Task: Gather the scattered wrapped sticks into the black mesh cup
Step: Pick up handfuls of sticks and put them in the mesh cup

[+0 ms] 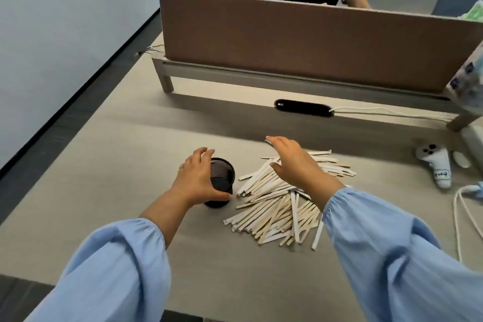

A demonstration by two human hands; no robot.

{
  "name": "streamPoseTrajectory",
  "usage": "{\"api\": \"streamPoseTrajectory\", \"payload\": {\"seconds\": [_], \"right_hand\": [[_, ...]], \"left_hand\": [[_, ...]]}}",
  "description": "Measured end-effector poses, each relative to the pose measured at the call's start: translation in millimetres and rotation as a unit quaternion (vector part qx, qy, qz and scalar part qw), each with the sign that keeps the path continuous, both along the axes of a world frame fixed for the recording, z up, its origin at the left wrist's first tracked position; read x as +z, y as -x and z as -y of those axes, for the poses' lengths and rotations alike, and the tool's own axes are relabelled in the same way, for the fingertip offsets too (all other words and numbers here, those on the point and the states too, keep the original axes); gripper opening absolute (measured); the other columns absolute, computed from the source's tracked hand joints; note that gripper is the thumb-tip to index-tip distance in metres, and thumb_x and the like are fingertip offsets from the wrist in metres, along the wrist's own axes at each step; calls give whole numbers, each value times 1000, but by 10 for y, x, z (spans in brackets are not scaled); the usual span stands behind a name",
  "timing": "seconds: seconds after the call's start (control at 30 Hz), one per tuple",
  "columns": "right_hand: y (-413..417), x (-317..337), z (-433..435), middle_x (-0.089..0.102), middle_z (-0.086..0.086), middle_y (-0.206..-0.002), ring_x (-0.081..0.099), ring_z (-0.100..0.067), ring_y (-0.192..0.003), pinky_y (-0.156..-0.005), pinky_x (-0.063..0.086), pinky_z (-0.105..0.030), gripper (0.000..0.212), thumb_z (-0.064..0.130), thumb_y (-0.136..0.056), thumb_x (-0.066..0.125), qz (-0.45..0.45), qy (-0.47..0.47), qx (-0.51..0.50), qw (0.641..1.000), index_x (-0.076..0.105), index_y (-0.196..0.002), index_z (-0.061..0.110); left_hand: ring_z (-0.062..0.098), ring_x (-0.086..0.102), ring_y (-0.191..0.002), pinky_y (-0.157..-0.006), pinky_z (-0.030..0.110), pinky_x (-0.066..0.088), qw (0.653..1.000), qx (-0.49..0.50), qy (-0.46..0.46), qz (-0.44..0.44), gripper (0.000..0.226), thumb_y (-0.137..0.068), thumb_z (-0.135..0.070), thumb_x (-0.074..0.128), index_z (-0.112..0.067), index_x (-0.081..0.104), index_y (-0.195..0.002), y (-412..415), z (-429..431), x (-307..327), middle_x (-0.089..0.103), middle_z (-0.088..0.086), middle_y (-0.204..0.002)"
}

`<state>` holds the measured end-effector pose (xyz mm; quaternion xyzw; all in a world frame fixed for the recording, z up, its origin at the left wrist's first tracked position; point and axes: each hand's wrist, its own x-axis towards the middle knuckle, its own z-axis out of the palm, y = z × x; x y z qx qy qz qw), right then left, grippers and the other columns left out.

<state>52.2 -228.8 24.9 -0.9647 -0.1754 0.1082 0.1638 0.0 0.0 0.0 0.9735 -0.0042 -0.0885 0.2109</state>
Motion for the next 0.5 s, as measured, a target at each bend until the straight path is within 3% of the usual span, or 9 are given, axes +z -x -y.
{"api": "streamPoseTrajectory", "payload": {"seconds": [0.2,0.33,0.5], "right_hand": [[44,-263,-34,16,1,-159,17,-20,-146,-117,23,-34,78,-5,-85,50,-49,81,77,993,15,-149,23],[43,-459,-49,11,-2,-161,10,-21,-148,-121,16,-37,84,-8,-83,51,-73,140,125,980,11,-150,22],[-26,-678,-30,5,-1,-161,0,-22,-149,-120,11,-45,81,-4,-87,49,-96,199,153,963,6,-150,23]], "left_hand": [[32,39,-121,-101,39,37,996,43,70,15,104,-54,-28,85,-15,25,-137,84,59,-216,21,12,-139],[28,42,-120,-98,39,38,987,71,118,84,106,-53,-25,87,-15,24,-137,120,123,-270,34,11,-136],[34,45,-116,-96,40,37,978,9,122,169,104,-48,-28,88,-11,30,-133,143,180,-282,46,18,-129]]}}
